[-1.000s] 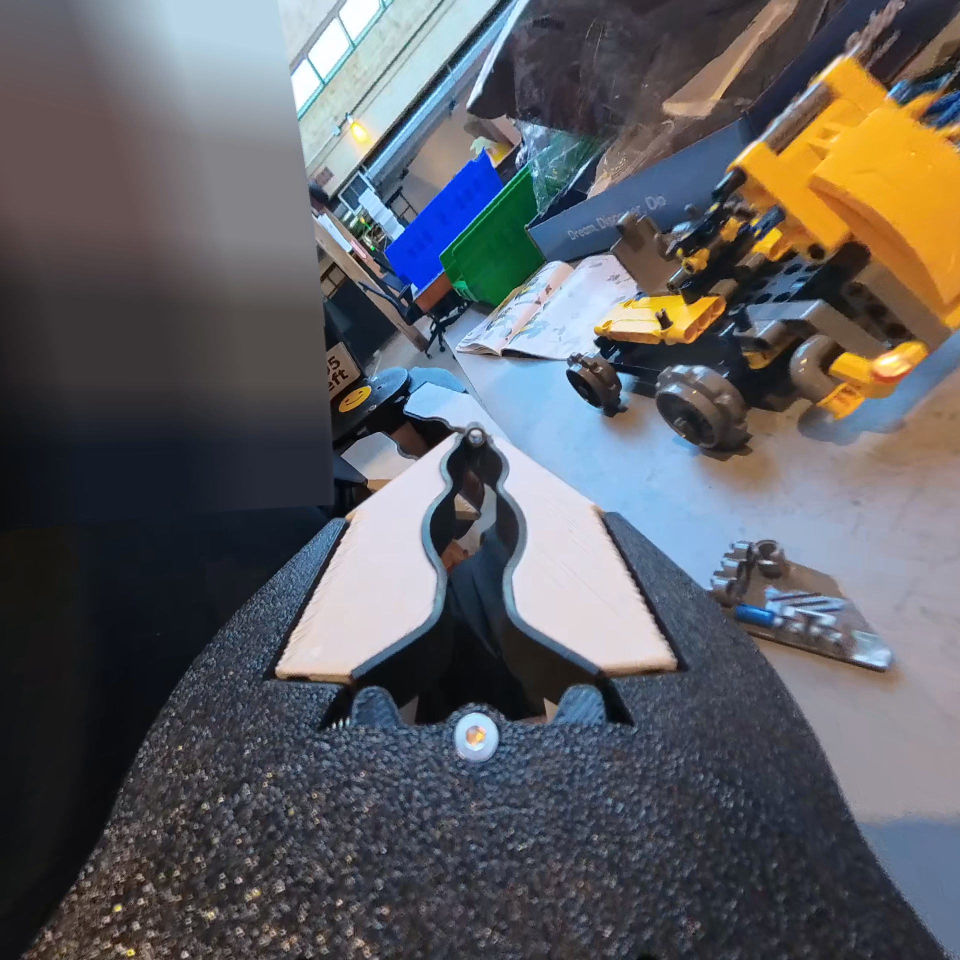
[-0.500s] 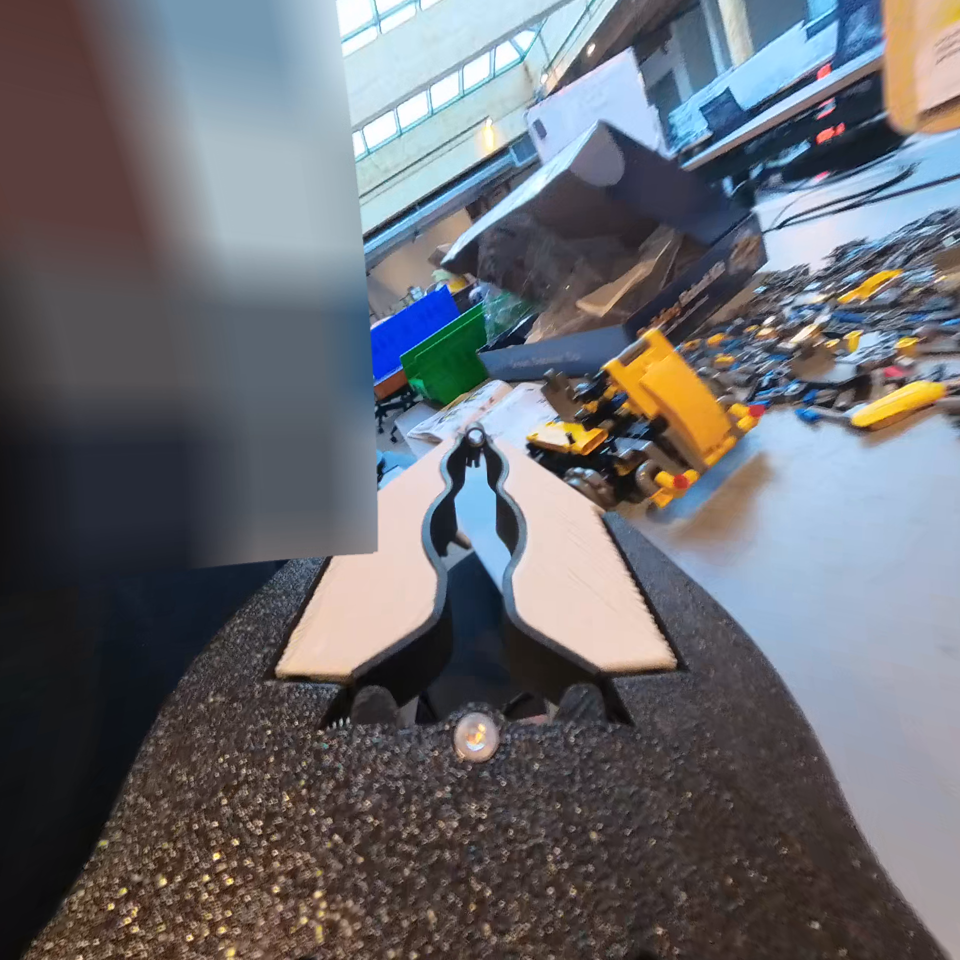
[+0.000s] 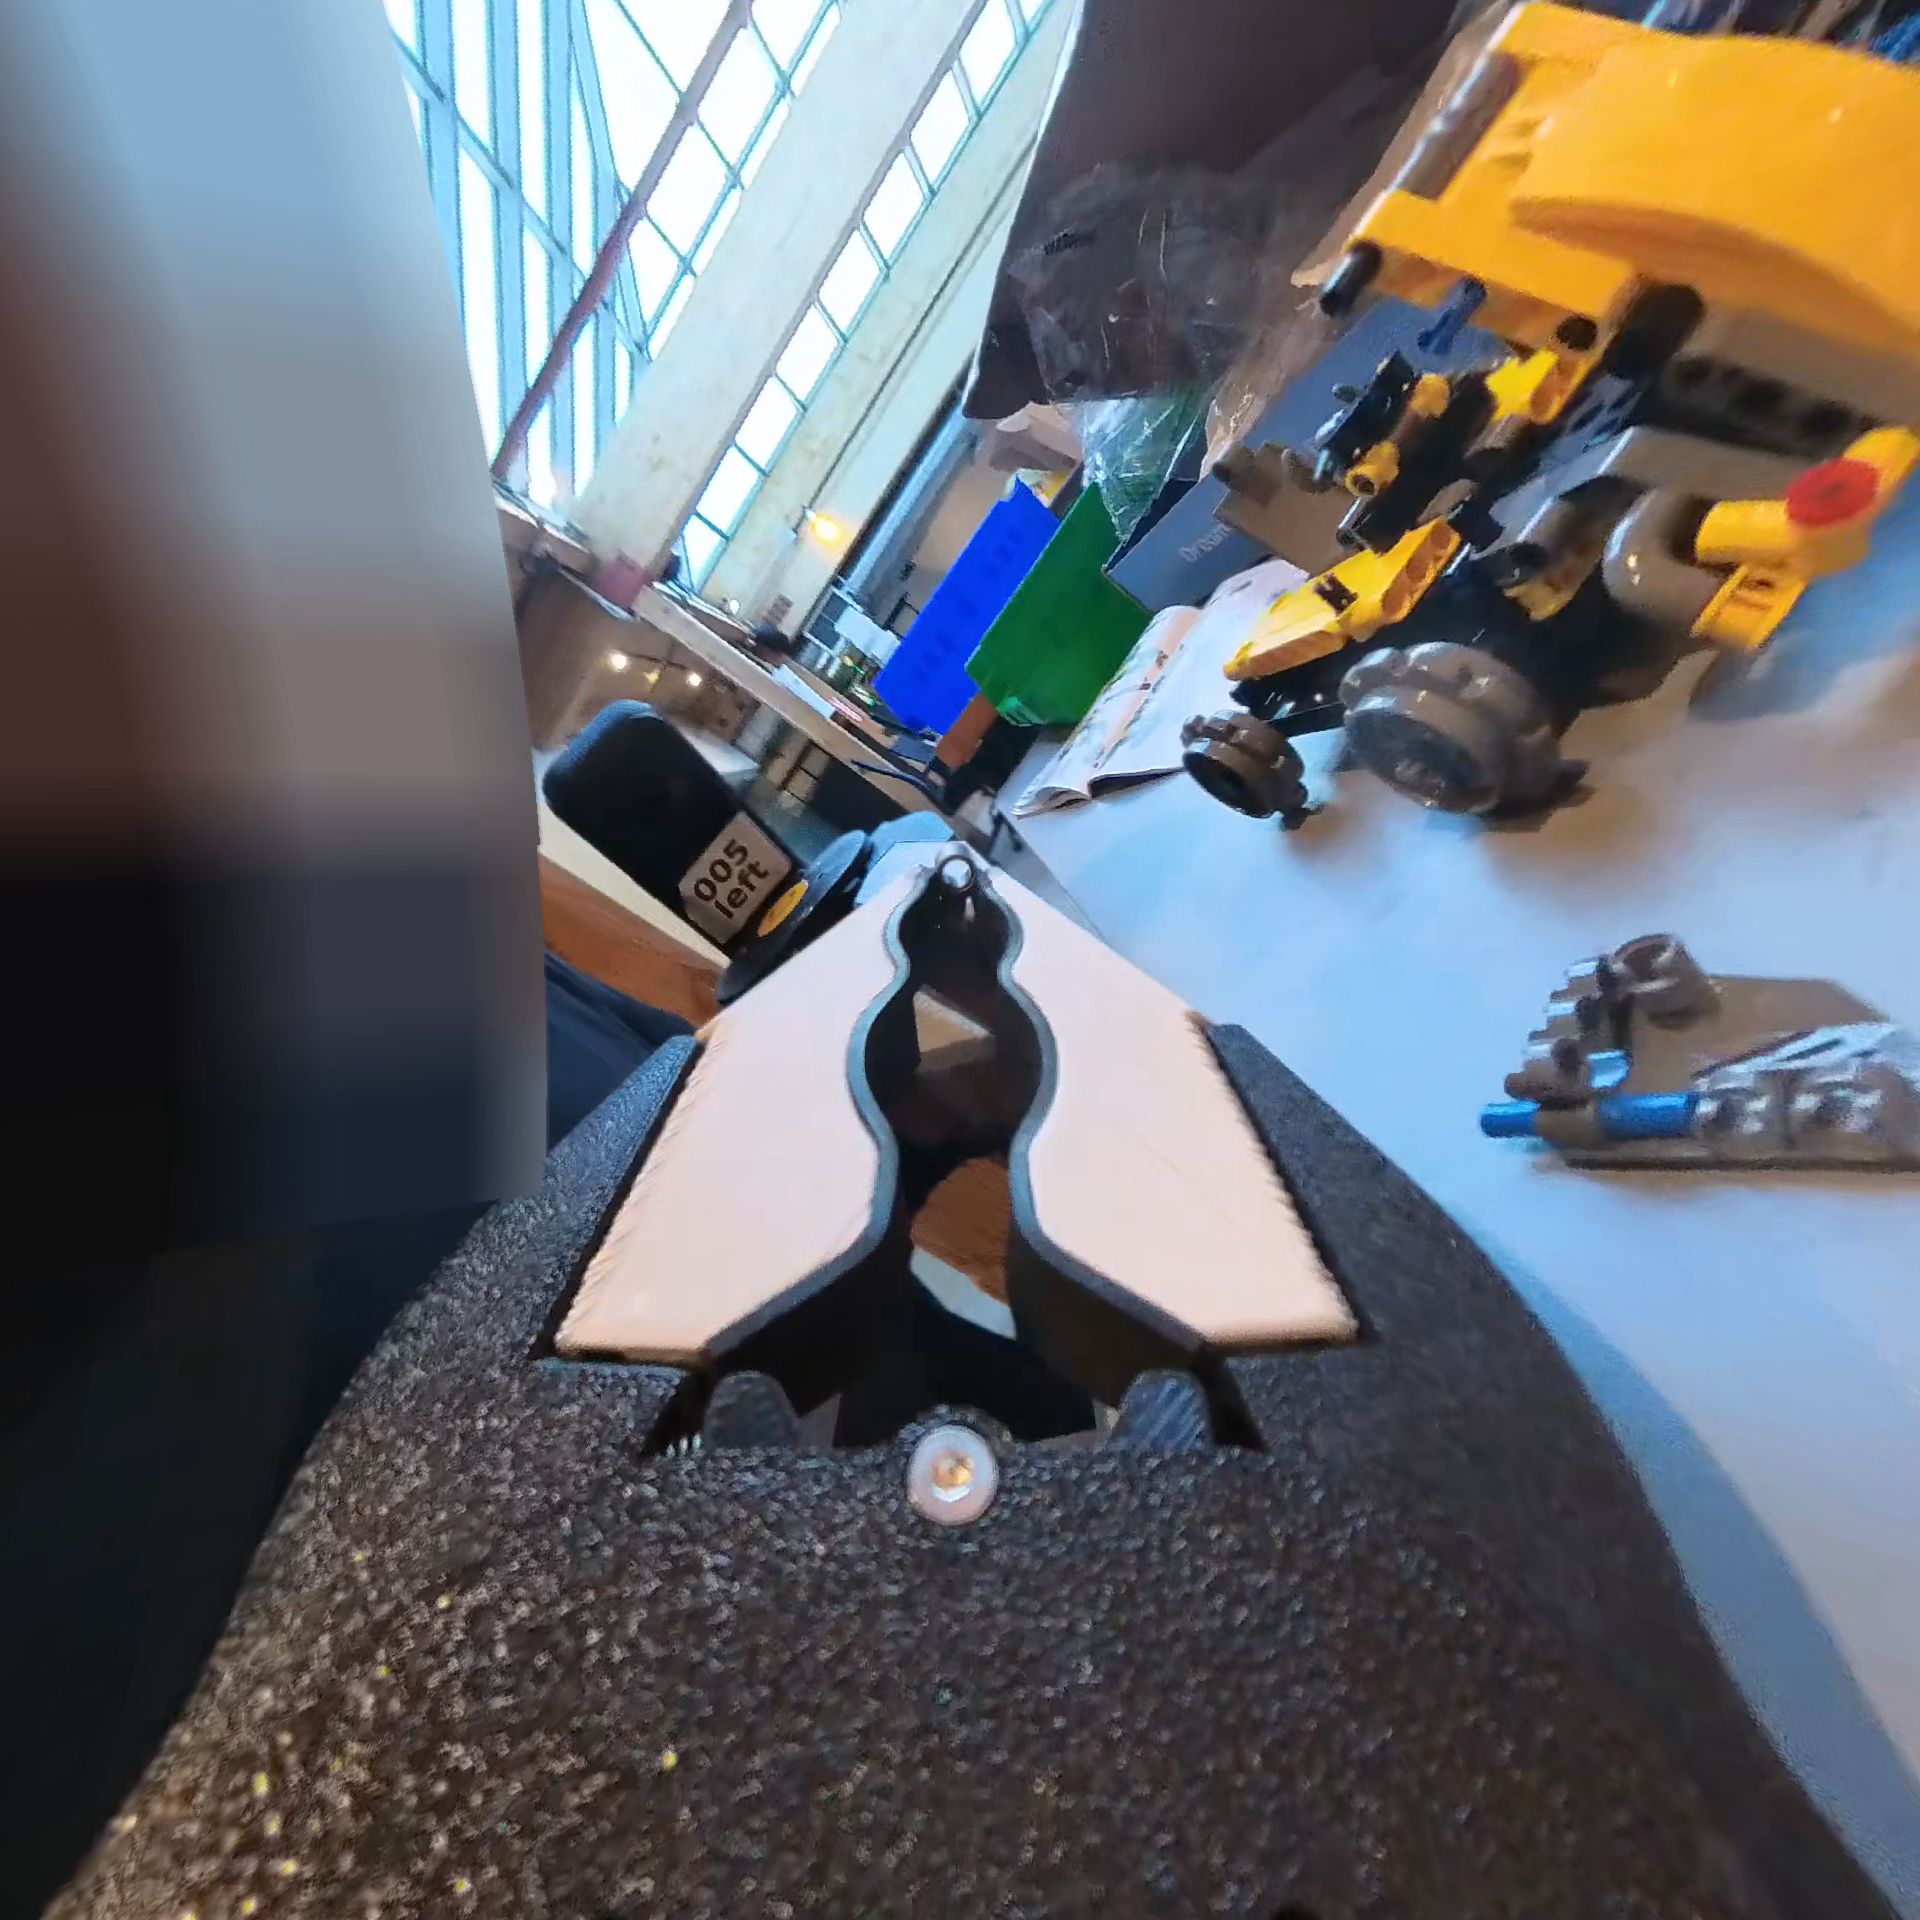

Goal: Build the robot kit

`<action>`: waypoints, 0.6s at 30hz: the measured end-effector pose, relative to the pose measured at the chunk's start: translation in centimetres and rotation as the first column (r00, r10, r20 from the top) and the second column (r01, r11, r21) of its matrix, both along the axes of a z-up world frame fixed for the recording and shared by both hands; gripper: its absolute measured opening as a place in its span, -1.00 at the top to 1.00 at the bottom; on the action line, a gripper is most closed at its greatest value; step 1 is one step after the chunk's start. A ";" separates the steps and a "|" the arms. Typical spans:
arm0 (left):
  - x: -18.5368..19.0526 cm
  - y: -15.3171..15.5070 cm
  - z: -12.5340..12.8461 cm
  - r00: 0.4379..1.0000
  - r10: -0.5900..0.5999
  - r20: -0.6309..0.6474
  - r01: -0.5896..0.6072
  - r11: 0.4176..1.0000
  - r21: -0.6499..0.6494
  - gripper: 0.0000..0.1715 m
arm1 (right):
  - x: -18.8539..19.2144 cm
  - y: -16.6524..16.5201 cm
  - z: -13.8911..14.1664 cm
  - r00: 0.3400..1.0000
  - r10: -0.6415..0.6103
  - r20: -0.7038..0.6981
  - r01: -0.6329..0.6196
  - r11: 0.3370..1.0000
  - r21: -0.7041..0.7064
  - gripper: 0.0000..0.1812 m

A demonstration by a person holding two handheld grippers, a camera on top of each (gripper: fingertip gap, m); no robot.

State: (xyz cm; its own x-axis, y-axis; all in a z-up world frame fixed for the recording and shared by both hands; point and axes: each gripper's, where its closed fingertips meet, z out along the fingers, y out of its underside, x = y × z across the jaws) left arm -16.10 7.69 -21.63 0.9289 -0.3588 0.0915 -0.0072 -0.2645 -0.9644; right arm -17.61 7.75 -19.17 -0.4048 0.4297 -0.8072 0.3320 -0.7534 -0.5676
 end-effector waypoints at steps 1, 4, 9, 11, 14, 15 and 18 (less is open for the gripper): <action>-0.1 0.0 0.2 1.000 0.003 0.002 -0.003 1.000 0.009 0.83 | -0.1 -0.1 0.0 1.000 0.005 0.007 -0.005 1.000 -0.022 0.92; -0.3 -0.1 0.7 1.000 0.016 0.003 -0.017 0.999 0.030 0.84 | -0.2 -0.7 -0.5 0.999 0.030 0.033 -0.029 0.999 -0.035 0.92; -0.5 -0.1 0.8 0.991 0.049 -0.121 -0.041 0.997 0.067 0.72 | -0.1 -1.7 -0.9 0.994 0.085 0.067 -0.082 0.995 -0.048 0.92; -0.4 -0.2 0.9 0.978 0.058 -0.199 -0.038 0.994 0.099 0.72 | -0.1 -2.2 -1.2 0.989 0.115 0.091 -0.111 0.993 -0.040 0.91; -0.1 -0.3 0.9 0.952 0.053 -0.300 -0.013 0.991 0.134 0.74 | 0.1 -2.7 -1.5 0.982 0.153 0.112 -0.149 0.988 -0.050 0.91; 0.1 -0.4 0.7 0.944 0.047 -0.328 -0.001 0.990 0.139 0.77 | 0.1 -2.8 -1.7 0.980 0.162 0.119 -0.157 0.986 -0.050 0.91; 0.3 -0.5 0.4 0.913 0.032 -0.406 0.031 0.988 0.149 0.81 | 0.3 -3.0 -2.1 0.970 0.194 0.144 -0.190 0.981 -0.040 0.92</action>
State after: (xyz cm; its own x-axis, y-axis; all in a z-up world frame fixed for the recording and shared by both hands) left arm -15.76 7.14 -21.21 0.8743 -0.3383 -0.3480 -0.4064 -0.1184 -0.9060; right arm -17.35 4.79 -21.25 -0.3542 0.3335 -0.8737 0.5496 -0.6816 -0.4830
